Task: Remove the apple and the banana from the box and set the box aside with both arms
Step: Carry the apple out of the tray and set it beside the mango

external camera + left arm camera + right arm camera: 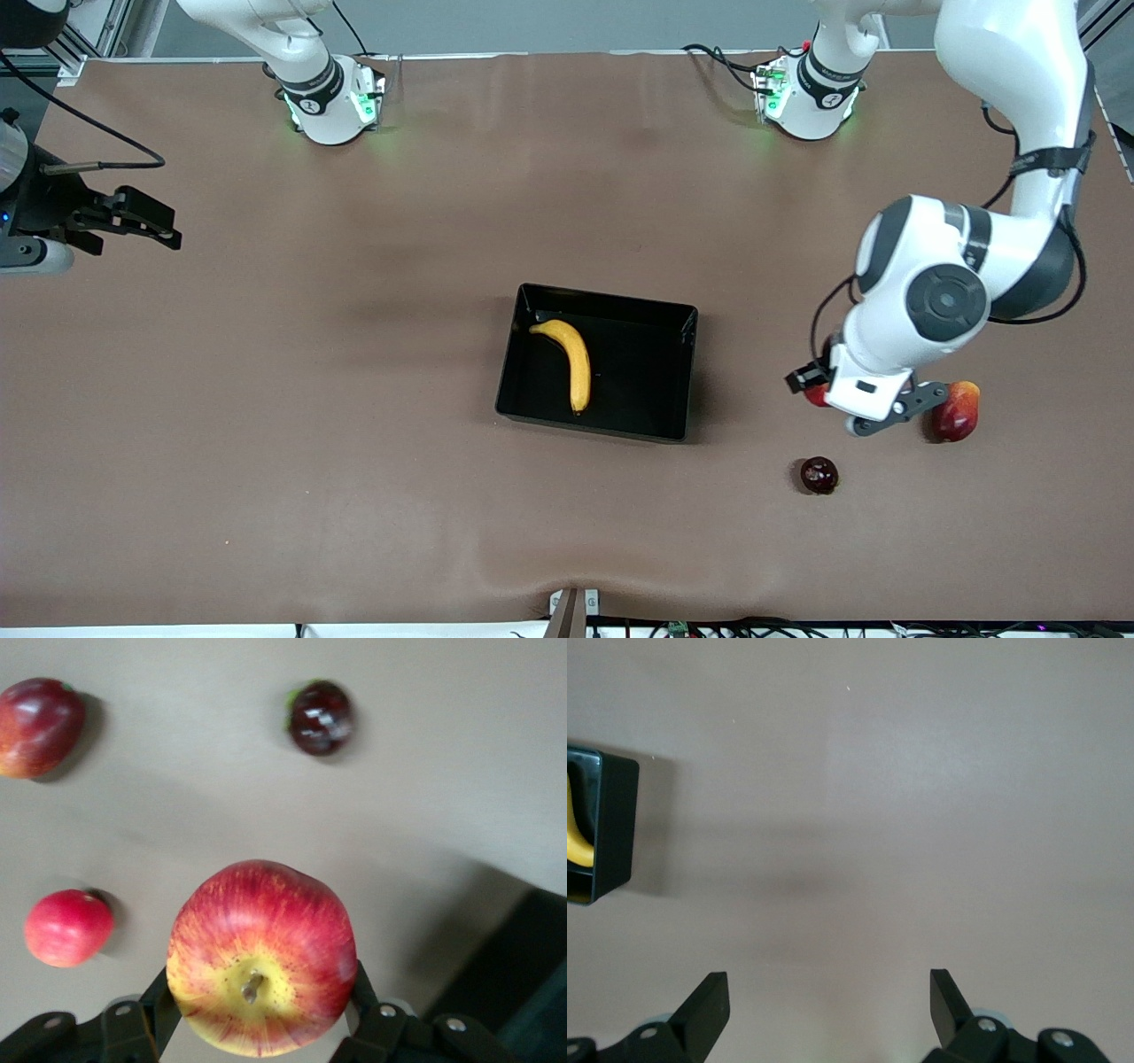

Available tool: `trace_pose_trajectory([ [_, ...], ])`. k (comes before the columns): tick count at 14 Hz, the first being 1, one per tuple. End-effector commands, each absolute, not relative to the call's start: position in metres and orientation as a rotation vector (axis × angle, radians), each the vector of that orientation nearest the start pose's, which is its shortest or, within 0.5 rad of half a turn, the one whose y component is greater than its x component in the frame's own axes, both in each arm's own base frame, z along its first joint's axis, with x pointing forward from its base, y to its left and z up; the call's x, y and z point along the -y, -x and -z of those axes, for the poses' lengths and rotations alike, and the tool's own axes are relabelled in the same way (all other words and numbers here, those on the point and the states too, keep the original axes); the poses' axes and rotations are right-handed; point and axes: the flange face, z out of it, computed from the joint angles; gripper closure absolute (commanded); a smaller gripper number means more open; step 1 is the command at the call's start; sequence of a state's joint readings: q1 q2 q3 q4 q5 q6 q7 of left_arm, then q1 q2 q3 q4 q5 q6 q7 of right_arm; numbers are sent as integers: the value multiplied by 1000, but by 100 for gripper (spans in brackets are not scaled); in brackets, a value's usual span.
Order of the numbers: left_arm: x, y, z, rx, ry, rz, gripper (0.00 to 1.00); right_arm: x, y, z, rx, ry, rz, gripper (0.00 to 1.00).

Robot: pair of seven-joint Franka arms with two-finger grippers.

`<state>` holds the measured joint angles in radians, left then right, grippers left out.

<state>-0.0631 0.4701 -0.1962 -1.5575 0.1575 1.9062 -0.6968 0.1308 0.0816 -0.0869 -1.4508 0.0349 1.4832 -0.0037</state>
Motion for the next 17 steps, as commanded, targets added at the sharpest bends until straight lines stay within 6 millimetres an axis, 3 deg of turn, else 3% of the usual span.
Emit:
trace_pose_trajectory([
  [1, 87, -655, -347, 639, 2971, -106, 100, -34, -577, -624, 65, 3118, -65, 0],
  [3, 66, -652, -325, 621, 2988, -95, 100, -36, -581, -617, 70, 3117, -84, 0],
  [5, 33, -652, -298, 631, 3010, -71, 100, -38, -584, -614, 72, 3115, -72, 0],
  [7, 21, -650, -269, 592, 3047, -9, 100, -41, -584, -614, 82, 3115, -72, 0],
  [9, -4, -654, -245, 599, 3060, 28, 100, -42, -584, -613, 86, 3118, -72, 0],
  [11, -7, -655, -223, 532, 3055, 55, 100, -43, -585, -612, 89, 3118, -75, 0],
  [15, -16, -655, -199, 503, 3046, 55, 100, -44, -587, -607, 88, 3120, -89, 0],
  [16, -15, -655, -194, 501, 3049, 50, 92, -44, -588, -606, 91, 3120, -91, 0],
  [17, -15, -656, -194, 498, 3049, 52, 55, -44, -587, -607, 91, 3120, -87, 0],
])
